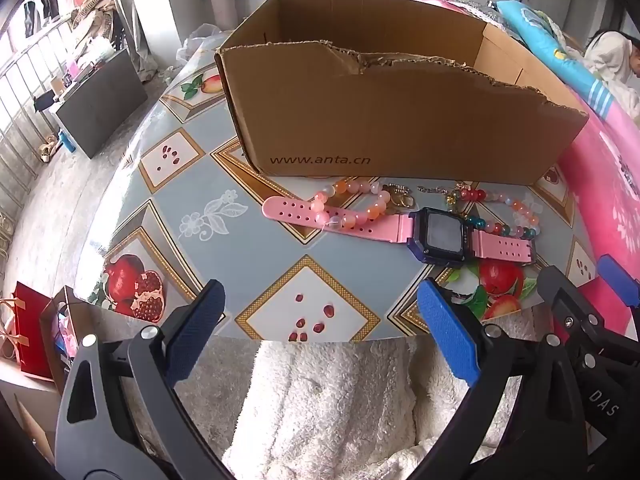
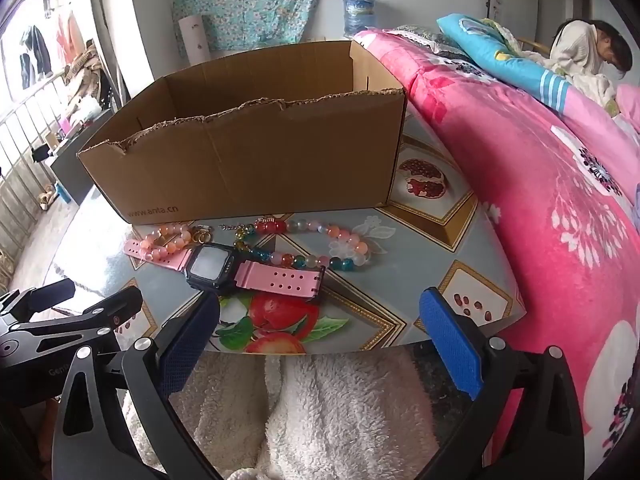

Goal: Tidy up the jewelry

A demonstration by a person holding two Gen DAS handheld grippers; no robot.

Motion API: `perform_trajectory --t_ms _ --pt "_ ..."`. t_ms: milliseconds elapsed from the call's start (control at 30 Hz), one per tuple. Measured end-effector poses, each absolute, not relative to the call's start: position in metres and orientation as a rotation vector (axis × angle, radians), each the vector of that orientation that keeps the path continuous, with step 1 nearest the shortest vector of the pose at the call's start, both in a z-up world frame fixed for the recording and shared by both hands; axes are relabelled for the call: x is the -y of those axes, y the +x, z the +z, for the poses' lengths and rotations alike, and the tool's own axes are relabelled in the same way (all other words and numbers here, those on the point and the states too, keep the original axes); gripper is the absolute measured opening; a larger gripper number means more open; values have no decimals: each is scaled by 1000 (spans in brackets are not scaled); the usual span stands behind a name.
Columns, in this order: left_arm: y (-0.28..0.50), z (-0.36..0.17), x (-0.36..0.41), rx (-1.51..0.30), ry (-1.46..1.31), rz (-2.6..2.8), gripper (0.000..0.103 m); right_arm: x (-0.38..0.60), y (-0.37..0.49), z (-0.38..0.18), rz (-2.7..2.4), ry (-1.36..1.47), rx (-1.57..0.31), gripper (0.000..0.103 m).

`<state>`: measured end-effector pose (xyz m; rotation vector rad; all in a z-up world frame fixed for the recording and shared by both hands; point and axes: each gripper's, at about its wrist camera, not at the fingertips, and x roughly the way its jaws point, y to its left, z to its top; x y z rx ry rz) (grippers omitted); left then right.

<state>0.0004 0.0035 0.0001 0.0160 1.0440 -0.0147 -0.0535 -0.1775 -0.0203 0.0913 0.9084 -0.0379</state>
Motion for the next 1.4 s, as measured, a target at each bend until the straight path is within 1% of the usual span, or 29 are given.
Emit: perform_trajectory --t_ms 1400 --pt "-3 -7 -4 -1044 15 -12 93 175 -54 -16 -52 87 -904 98"
